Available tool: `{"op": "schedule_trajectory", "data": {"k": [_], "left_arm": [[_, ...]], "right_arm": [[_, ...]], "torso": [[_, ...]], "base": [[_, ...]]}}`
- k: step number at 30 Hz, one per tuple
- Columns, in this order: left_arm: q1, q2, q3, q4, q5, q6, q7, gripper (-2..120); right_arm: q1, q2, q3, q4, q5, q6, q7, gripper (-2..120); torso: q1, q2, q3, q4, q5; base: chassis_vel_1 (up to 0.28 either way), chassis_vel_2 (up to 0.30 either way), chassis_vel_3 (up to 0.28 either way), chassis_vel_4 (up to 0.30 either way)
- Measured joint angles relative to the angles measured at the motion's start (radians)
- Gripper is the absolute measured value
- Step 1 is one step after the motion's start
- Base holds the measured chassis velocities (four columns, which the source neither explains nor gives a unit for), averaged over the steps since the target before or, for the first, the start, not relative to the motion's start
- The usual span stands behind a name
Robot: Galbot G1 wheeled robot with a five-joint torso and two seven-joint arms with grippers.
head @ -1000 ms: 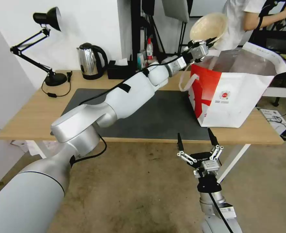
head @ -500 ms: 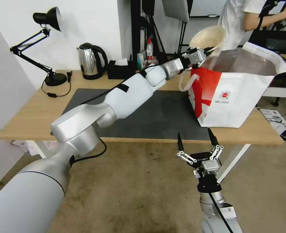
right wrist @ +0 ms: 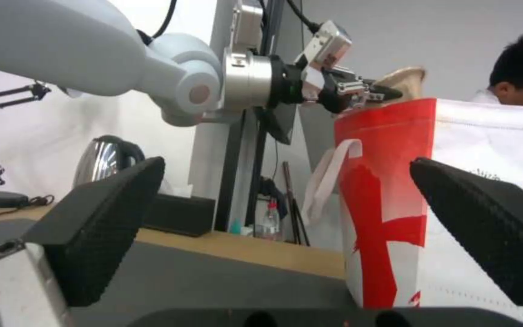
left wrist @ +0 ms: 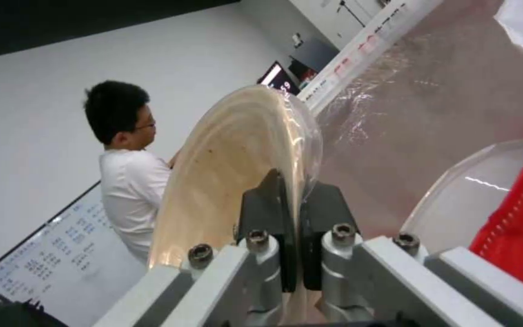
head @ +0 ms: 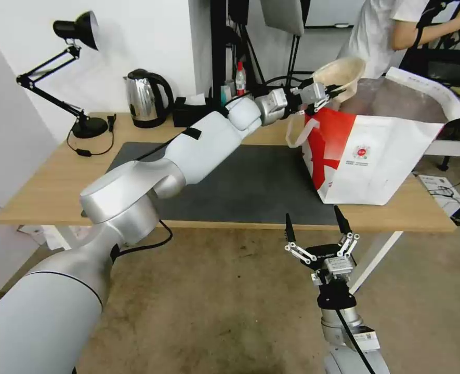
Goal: Pick up the trash from the table and place it into the takeout bag.
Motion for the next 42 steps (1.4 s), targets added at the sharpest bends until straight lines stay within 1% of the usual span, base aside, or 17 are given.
{"op": "schedule_trajectory", "data": {"k": [5, 7, 8, 11, 12, 15, 16, 21, 24, 25, 29, 34, 38, 39, 40, 41, 42], "left_arm": [[-0.001, 0.0, -0.005, 0.001, -0.003, -0.007, 0.001, 0], [-0.001, 0.0, -0.008, 0.0, -0.003, -0.009, 0.001, 9], [-0.001, 0.0, -0.008, 0.0, -0.003, -0.009, 0.001, 9], [-0.007, 0.001, -0.011, 0.0, -0.005, -0.011, -0.001, 22], [-0.007, 0.001, -0.011, 0.0, -0.005, -0.011, -0.001, 22], [-0.017, 0.001, -0.013, 0.001, -0.007, -0.012, -0.001, 37], [-0.017, 0.001, -0.013, 0.001, -0.007, -0.012, -0.001, 37], [-0.022, 0.0, -0.011, 0.001, -0.012, -0.013, -0.002, 54], [-0.023, 0.0, -0.01, -0.001, -0.015, -0.013, -0.004, 69], [-0.023, 0.0, -0.01, -0.001, -0.015, -0.013, -0.004, 69], [-0.024, 0.0, -0.01, -0.003, -0.016, -0.016, -0.004, 87], [-0.029, 0.001, -0.011, -0.004, -0.02, -0.018, 0.0, 99], [-0.034, 0.001, -0.013, -0.005, -0.048, -0.018, 0.054, 100], [-0.037, 0.001, -0.017, -0.004, -0.098, -0.013, 0.129, 100], [-0.038, 0.001, -0.018, -0.004, -0.132, -0.005, 0.172, 100], [-0.038, 0.001, -0.018, -0.004, -0.132, -0.005, 0.172, 100], [-0.038, 0.001, -0.019, -0.004, -0.169, 0.006, 0.212, 100]], "right_arm": [[0.0, 0.0, 0.0, 0.0, 0.0, 0.0, 0.0, 100], [0.0, 0.0, 0.0, 0.0, 0.0, 0.0, 0.0, 100], [0.0, 0.0, 0.0, 0.0, 0.0, 0.0, 0.0, 100], [0.0, 0.0, 0.0, 0.0, 0.0, 0.0, 0.0, 100], [0.0, 0.0, 0.0, 0.0, 0.0, 0.0, 0.0, 100], [0.0, 0.0, 0.0, 0.0, 0.0, 0.0, 0.0, 100], [0.0, 0.0, 0.0, 0.0, 0.0, 0.0, 0.0, 100], [0.0, 0.0, 0.0, 0.0, 0.0, 0.0, 0.0, 100], [0.0, 0.0, 0.0, 0.0, 0.0, 0.0, 0.0, 100], [0.0, 0.0, 0.0, 0.0, 0.0, 0.0, 0.0, 100], [0.0, 0.0, 0.0, 0.0, 0.0, 0.0, 0.0, 100], [0.0, 0.0, 0.0, 0.0, 0.0, 0.0, 0.0, 100], [0.0, 0.0, 0.0, 0.0, 0.0, 0.0, 0.0, 100], [0.0, 0.0, 0.0, 0.0, 0.0, 0.0, 0.0, 100], [0.0, 0.0, 0.0, 0.0, 0.0, 0.0, 0.0, 100], [0.0, 0.0, 0.0, 0.0, 0.0, 0.0, 0.0, 100], [0.0, 0.0, 0.0, 0.0, 0.0, 0.0, 0.0, 100]], "torso": [[0.0, 0.0, 0.0, -0.0001, 0.0001], [0.0, 0.0, 0.0, 0.0, 0.0], [0.0, 0.0, 0.0, 0.0, 0.0], [0.0, 0.0, 0.0, -0.0001, 0.0], [0.0, 0.0, 0.0, -0.0001, 0.0], [0.0, 0.0, 0.0, 0.0, 0.0], [0.0, 0.0, 0.0, 0.0, 0.0], [0.0, 0.0, 0.0, 0.0, 0.0], [0.0, 0.0, 0.0, 0.0, 0.0001], [0.0, 0.0, 0.0, 0.0, 0.0001], [0.0, 0.0, 0.0, 0.0, 0.0001], [0.0, 0.0, 0.0, 0.0, 0.0], [0.0, 0.0, 0.0, 0.0, 0.0], [0.0, 0.0, 0.0, -0.0001, 0.0001], [0.0, 0.0, 0.0, -0.0001, 0.0001], [0.0, 0.0, 0.0, -0.0001, 0.0001], [0.0, 0.0, 0.0, -0.0001, 0.0]], "base": [[0.0, 0.0, 0.0, 0.0], [0.0, 0.0, 0.0, 0.0], [0.0, 0.0, 0.0, 0.0], [0.0, 0.0, 0.0, 0.0], [0.0, 0.0, 0.0, 0.0], [0.0, 0.0, 0.0, 0.0], [0.0, 0.0, 0.0, 0.0], [0.0, 0.0, 0.0, 0.0], [0.0, 0.0, 0.0, 0.0], [0.0, 0.0, 0.0, 0.0], [0.0, 0.0, 0.0, 0.0], [0.0, 0.0, 0.0, 0.0], [0.0, 0.0, 0.0, 0.0], [0.0, 0.0, 0.0, 0.0], [0.0, 0.0, 0.0, 0.0], [0.0, 0.0, 0.0, 0.0], [0.0, 0.0, 0.0, 0.0]]}}
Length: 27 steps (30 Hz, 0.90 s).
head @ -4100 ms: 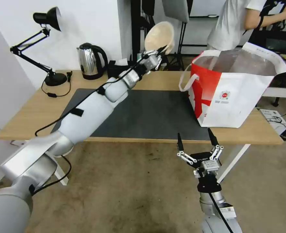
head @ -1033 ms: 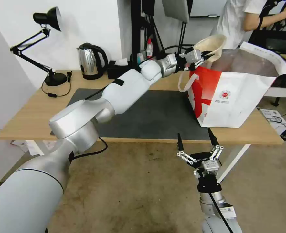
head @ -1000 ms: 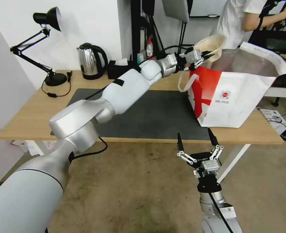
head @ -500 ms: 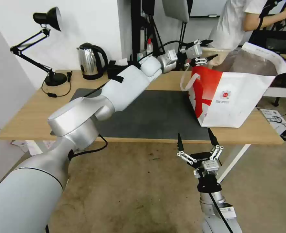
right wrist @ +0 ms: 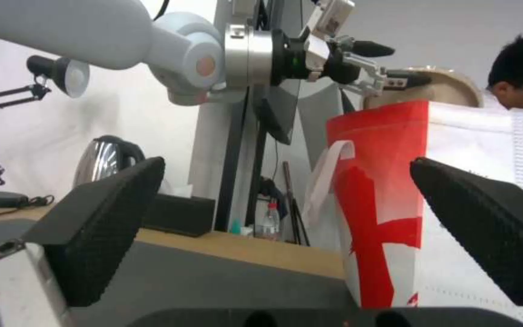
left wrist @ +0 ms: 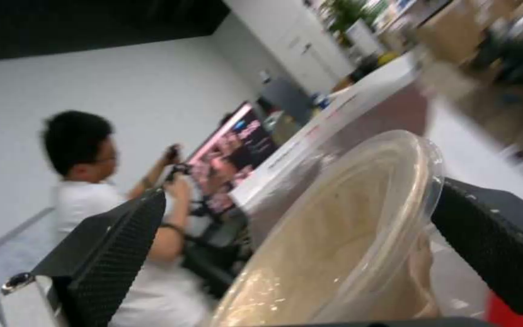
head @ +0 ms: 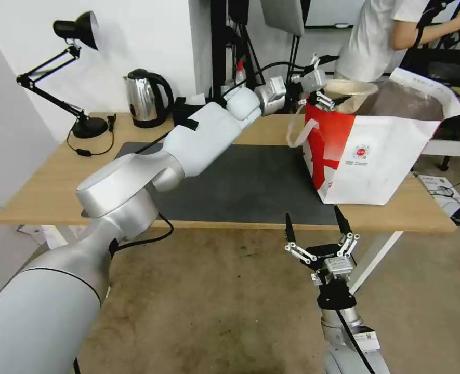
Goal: Pick up the trash from the table and place it into the takeout bag.
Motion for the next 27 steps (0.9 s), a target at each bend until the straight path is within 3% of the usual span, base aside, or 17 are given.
{"op": "schedule_trajectory", "data": {"k": [2, 3, 6, 9, 15, 27], "left_arm": [[0.0, 0.0, -0.002, 0.0, -0.058, 0.022, 0.064, 100], [0.0, 0.0, -0.002, 0.0, -0.058, 0.022, 0.064, 100], [0.001, 0.0, -0.015, 0.003, -0.144, 0.08, 0.186, 100], [0.002, 0.001, -0.026, 0.004, -0.198, 0.134, 0.236, 100], [-0.005, 0.0, -0.037, 0.004, -0.271, 0.188, 0.264, 100], [-0.048, 0.003, -0.084, 0.014, -0.251, 0.208, 0.321, 100]], "right_arm": [[0.0, 0.0, 0.0, 0.0, 0.0, 0.0, 0.0, 100], [0.0, 0.0, 0.0, 0.0, 0.0, 0.0, 0.0, 100], [0.0, 0.0, 0.0, 0.0, 0.0, 0.0, 0.0, 100], [0.0, 0.0, 0.0, 0.0, 0.0, 0.0, 0.0, 100], [0.0, 0.0, 0.0, 0.0, 0.0, 0.0, 0.0, 100], [0.0, 0.0, 0.0, 0.0, 0.0, 0.0, 0.0, 100]], "torso": [[0.0, 0.0, 0.0, 0.0, 0.0], [0.0, 0.0, 0.0, 0.0, 0.0], [0.0, 0.0, 0.0, 0.0, 0.0], [0.0, 0.0, 0.0, 0.0001, 0.0], [0.0, 0.0, 0.0, 0.0, 0.0], [0.0, 0.0, 0.0, 0.0, 0.0]], "base": [[0.0, 0.0, 0.0, 0.0], [0.0, 0.0, 0.0, 0.0], [0.0, 0.0, 0.0, 0.0], [0.0, 0.0, 0.0, 0.0], [0.0, 0.0, 0.0, 0.0], [0.0, 0.0, 0.0, 0.0]]}}
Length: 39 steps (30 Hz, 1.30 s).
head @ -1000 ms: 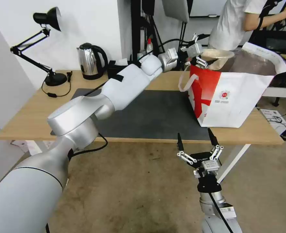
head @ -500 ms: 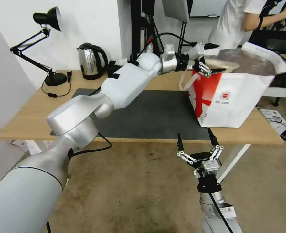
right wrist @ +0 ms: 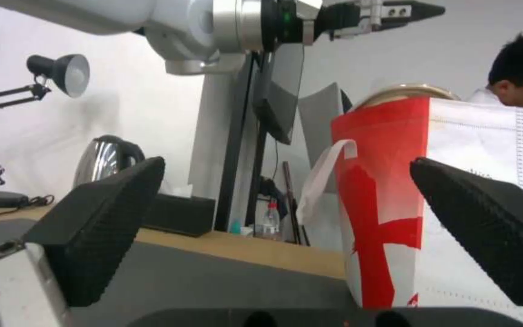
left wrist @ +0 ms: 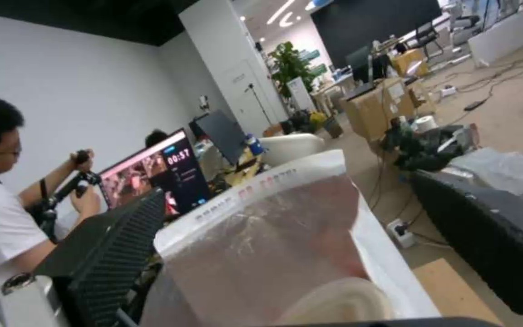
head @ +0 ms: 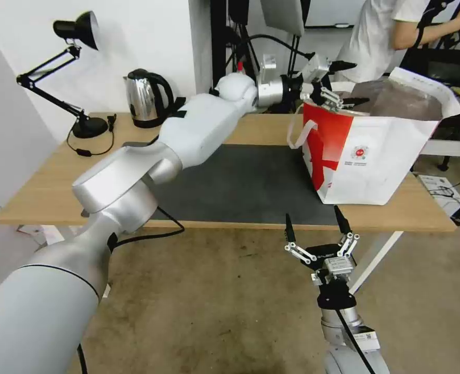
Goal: Pick up the trash from the table and place it into the takeout bag.
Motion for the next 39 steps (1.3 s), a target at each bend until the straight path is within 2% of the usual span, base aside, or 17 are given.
{"op": "schedule_trajectory", "data": {"k": [4, 10, 12, 13, 16, 17, 19, 20, 22, 23, 26, 27, 30, 32, 36, 38, 39], "left_arm": [[-0.003, 0.005, -0.023, -0.013, 0.02, -0.015, -0.009, 100], [0.001, 0.046, -0.035, -0.093, 0.036, -0.054, -0.078, 100], [0.018, 0.089, -0.045, -0.158, 0.064, -0.097, -0.146, 100], [0.018, 0.089, -0.045, -0.158, 0.064, -0.097, -0.146, 100], [0.061, 0.17, -0.075, -0.284, 0.099, -0.154, -0.3, 100], [0.061, 0.17, -0.075, -0.284, 0.099, -0.154, -0.3, 100], [0.086, 0.227, -0.082, -0.376, 0.109, -0.171, -0.417, 100], [0.086, 0.227, -0.082, -0.376, 0.109, -0.171, -0.417, 100], [0.119, 0.29, -0.092, -0.478, 0.121, -0.174, -0.538, 100], [0.119, 0.29, -0.092, -0.478, 0.121, -0.174, -0.538, 100], [0.189, 0.383, -0.122, -0.63, 0.139, -0.173, -0.677, 100], [0.189, 0.383, -0.122, -0.63, 0.139, -0.173, -0.677, 100], [0.296, 0.459, -0.185, -0.765, 0.168, -0.172, -0.786, 100], [0.317, 0.47, -0.197, -0.785, 0.172, -0.171, -0.798, 100], [0.533, 0.586, -0.334, -0.943, 0.197, -0.158, -0.86, 100], [0.573, 0.606, -0.366, -0.971, 0.198, -0.154, -0.866, 100], [0.648, 0.636, -0.427, -1.019, 0.203, -0.149, -0.874, 100]], "right_arm": [[0.0, 0.0, 0.0, 0.0, 0.0, 0.0, 0.0, 100], [0.0, 0.0, 0.0, 0.0, 0.0, 0.0, 0.0, 100], [0.0, 0.0, 0.0, 0.0, 0.0, 0.0, 0.0, 100], [0.0, 0.0, 0.0, 0.0, 0.0, 0.0, 0.0, 100], [0.0, 0.0, 0.0, 0.0, 0.0, 0.0, 0.0, 100], [0.0, 0.0, 0.0, 0.0, 0.0, 0.0, 0.0, 100], [0.0, 0.0, 0.0, 0.0, 0.0, 0.0, 0.0, 100], [0.0, 0.0, 0.0, 0.0, 0.0, 0.0, 0.0, 100], [0.0, 0.0, 0.0, 0.0, 0.0, 0.0, 0.0, 100], [0.0, 0.0, 0.0, 0.0, 0.0, 0.0, 0.0, 100], [0.0, 0.0, 0.0, 0.0, 0.0, 0.0, 0.0, 100], [0.0, 0.0, 0.0, 0.0, 0.0, 0.0, 0.0, 100], [0.0, 0.0, 0.0, 0.0, 0.0, 0.0, 0.0, 100], [0.0, 0.0, 0.0, 0.0, 0.0, 0.0, 0.0, 100], [0.0, 0.0, 0.0, 0.0, 0.0, 0.0, 0.0, 100], [0.0, 0.0, 0.0, 0.0, 0.0, 0.0, 0.0, 100], [0.0, 0.0, 0.0, 0.0, 0.0, 0.0, 0.0, 100]], "torso": [[0.0, 0.0, 0.0, 0.0001, 0.0], [0.0, 0.0, 0.0, -0.0001, 0.0], [0.0, 0.0, 0.0, 0.0001, -0.0001], [0.0, 0.0, 0.0, 0.0001, -0.0001], [0.0, 0.0, 0.0, 0.0001, -0.0003], [0.0, 0.0, 0.0, 0.0001, -0.0003], [0.0, 0.0, 0.0, 0.0, -0.0002], [0.0, 0.0, 0.0, 0.0, -0.0002], [0.0, 0.0, 0.0, 0.0, -0.0002], [0.0, 0.0, 0.0, 0.0, -0.0002], [0.0, 0.0, 0.0, 0.0001, -0.0002], [0.0, 0.0, 0.0, 0.0001, -0.0002], [0.0, 0.0, 0.0, 0.0, 0.0], [0.0, 0.0, 0.0, 0.0, -0.0001], [0.0, 0.0, 0.0, 0.0001, -0.0001], [0.0, 0.0, 0.0, 0.0003, -0.0006], [0.0, 0.0, 0.0, 0.0, 0.0001]], "base": [[0.0, 0.0, 0.0, 0.0], [0.0, 0.0, 0.0, 0.0], [0.0, 0.0, 0.0, 0.0], [0.0, 0.0, 0.0, 0.0], [0.0, 0.0, 0.0, 0.0], [0.0, 0.0, 0.0, 0.0], [0.0, 0.0, 0.0, 0.0], [0.0, 0.0, 0.0, 0.0], [0.0, 0.0, 0.0, 0.0], [0.0, 0.0, 0.0, 0.0], [0.0, 0.0, 0.0, 0.0], [0.0, 0.0, 0.0, 0.0], [0.0, 0.0, 0.0, 0.0], [0.0, 0.0, 0.0, 0.0], [0.0, 0.0, 0.0, 0.0], [0.0, 0.0, 0.0, 0.0], [0.0, 0.0, 0.0, 0.0]]}}
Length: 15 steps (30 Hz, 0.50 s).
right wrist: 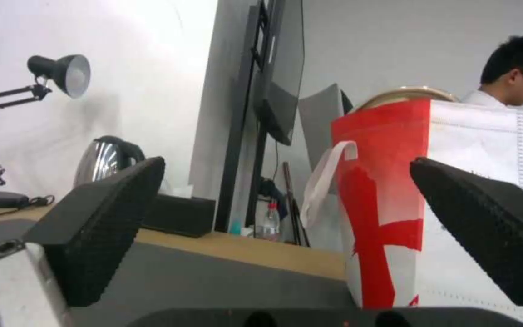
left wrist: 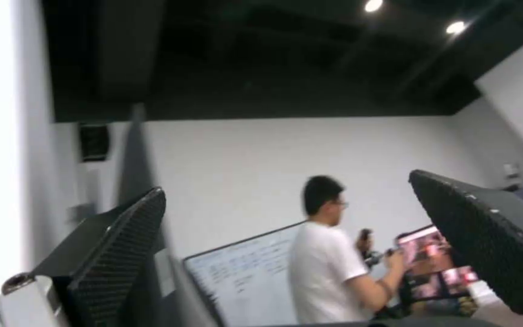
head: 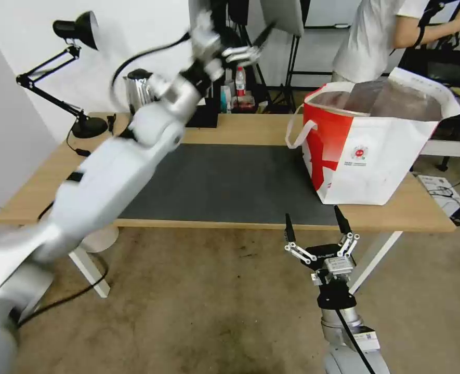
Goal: Pick up the trash from the table and place it into the takeout bag.
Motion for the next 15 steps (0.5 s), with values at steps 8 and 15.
{"op": "schedule_trajectory", "data": {"k": [8, 15], "left_arm": [[0.327, 0.102, -0.215, -0.19, 0.016, -0.01, -0.049, 100], [0.683, 0.063, -0.444, -0.321, 0.079, -0.055, -0.091, 100]], "right_arm": [[0.0, 0.0, 0.0, 0.0, 0.0, 0.0, 0.0, 100], [0.0, 0.0, 0.0, 0.0, 0.0, 0.0, 0.0, 100]], "torso": [[0.0, 0.0, 0.0, 0.0004, -0.0003], [0.0, 0.0, 0.0, 0.0002, -0.0003]], "base": [[0.0, 0.0, 0.0, 0.0], [0.0, 0.0, 0.0, 0.0]]}}
